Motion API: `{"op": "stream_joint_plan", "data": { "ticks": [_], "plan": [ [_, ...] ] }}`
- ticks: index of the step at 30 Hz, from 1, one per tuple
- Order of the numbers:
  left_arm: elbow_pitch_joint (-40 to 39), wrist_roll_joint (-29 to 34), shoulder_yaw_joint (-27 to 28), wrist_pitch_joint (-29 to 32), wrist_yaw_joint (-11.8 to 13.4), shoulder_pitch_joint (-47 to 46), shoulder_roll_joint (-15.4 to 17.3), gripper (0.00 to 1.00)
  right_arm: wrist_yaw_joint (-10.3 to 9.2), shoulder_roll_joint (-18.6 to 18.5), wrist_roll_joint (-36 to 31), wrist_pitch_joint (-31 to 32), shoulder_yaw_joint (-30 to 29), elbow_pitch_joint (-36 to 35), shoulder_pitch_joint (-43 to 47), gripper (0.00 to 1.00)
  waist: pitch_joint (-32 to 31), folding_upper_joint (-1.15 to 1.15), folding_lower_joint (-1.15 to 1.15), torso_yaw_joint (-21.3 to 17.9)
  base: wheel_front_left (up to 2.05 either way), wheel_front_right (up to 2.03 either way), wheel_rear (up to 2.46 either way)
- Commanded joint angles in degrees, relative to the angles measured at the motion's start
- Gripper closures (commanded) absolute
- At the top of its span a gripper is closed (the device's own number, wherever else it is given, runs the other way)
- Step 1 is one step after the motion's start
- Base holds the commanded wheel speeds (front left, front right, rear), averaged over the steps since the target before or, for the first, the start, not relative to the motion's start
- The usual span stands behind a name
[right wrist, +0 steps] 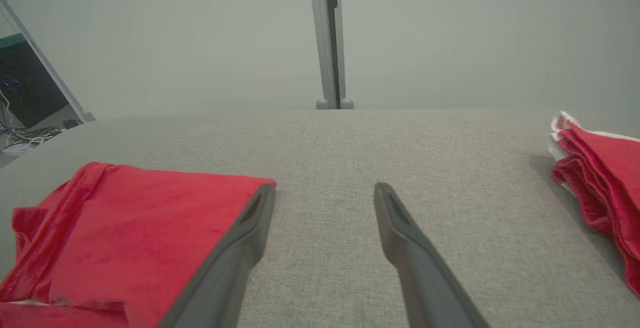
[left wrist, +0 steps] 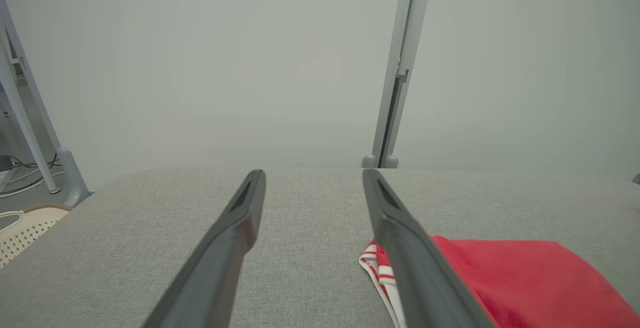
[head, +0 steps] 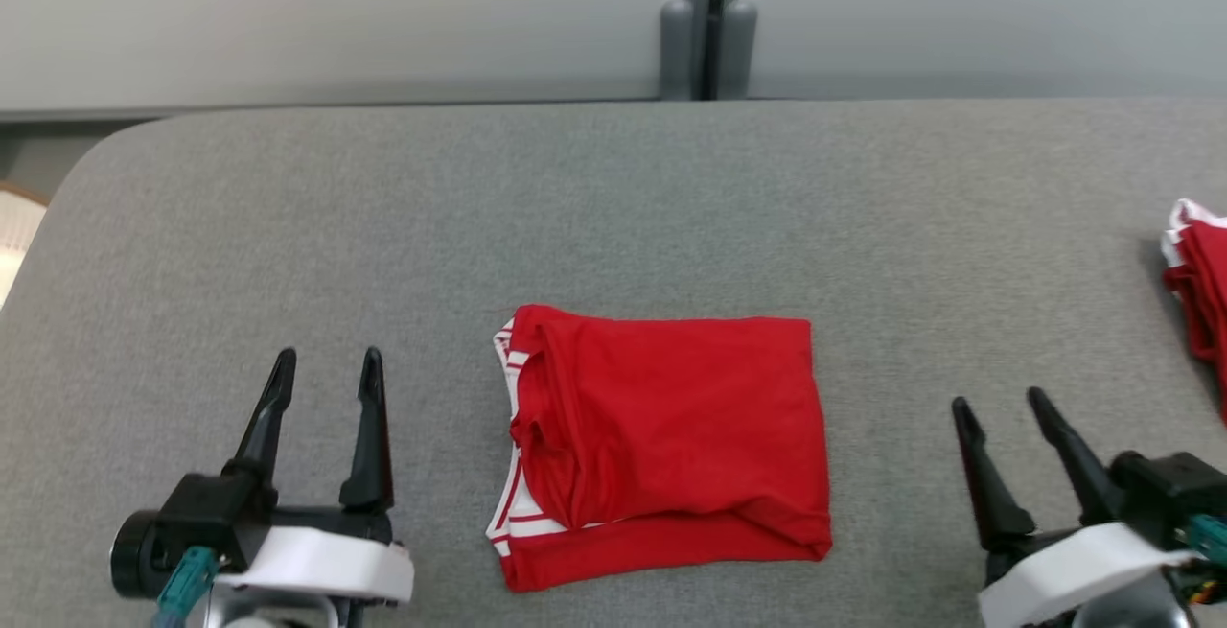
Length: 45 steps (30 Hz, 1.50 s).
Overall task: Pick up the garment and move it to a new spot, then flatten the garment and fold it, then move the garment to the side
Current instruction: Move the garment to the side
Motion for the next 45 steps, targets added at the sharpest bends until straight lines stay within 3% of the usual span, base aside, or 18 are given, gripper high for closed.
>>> {"op": "stream_joint_plan", "data": {
  "ticks": [1, 14, 15, 16, 17, 25, 35, 45],
  "plan": [
    [-0.02, 0.78, -0.64, -0.75, -0.70, -3.06, -0.44, 0.00, -0.03, -0.64, 1.21, -0.50, 2.33, 4.01, -2.67, 0.00, 3.52, 0.00, 0.00, 3.04, 0.00, 0.00, 0.00],
    [1.85, 1.10, -1.55, -2.56, -1.66, -8.17, -1.95, 0.00, -0.02, 0.43, 7.28, -0.48, 14.41, 22.90, -12.16, 0.00, 7.97, 0.00, 0.00, 5.42, 0.00, 0.00, 0.00],
    [1.97, 1.14, -1.49, -2.66, -1.71, -8.19, -1.92, 0.00, -0.02, 0.20, 7.79, -0.21, 15.32, 23.50, -12.43, 0.36, 8.06, 0.00, 0.00, 5.37, 0.00, 0.00, 0.00],
    [2.05, 1.18, -1.40, -2.77, -1.68, -8.15, -1.89, 0.00, -0.02, -0.03, 8.38, -0.05, 15.95, 24.01, -12.60, 0.64, 8.12, 0.00, 0.00, 5.27, 0.00, 0.00, 0.00],
    [2.09, 1.24, -1.30, -2.77, -1.70, -8.19, -1.81, 0.00, -0.02, -0.25, 8.78, -0.25, 16.33, 24.16, -12.84, 1.00, 8.16, 0.00, 0.00, 5.13, 0.00, 0.00, 0.00],
    [0.93, 1.93, -1.01, -3.08, -1.70, -7.55, -1.13, 0.00, -0.07, -3.91, 7.95, -2.49, 16.45, 19.57, -14.75, 1.00, 8.77, 0.00, 0.00, 0.89, 0.00, 0.00, 0.00],
    [-2.40, 3.01, -1.63, -2.21, -1.52, -7.91, 0.38, 0.00, -0.07, -11.41, 5.80, -0.90, 13.03, 12.47, -13.60, 1.00, 10.11, 0.00, 0.00, -11.79, 0.00, 0.00, 0.00],
    [-6.27, 4.32, -3.01, -0.43, -2.00, -12.36, 1.00, 0.00, -0.07, -17.20, 8.86, -2.91, 7.03, 15.30, -22.42, 1.00, 15.50, 0.00, 0.00, -17.95, 0.00, 0.00, 0.00]
  ]
}}
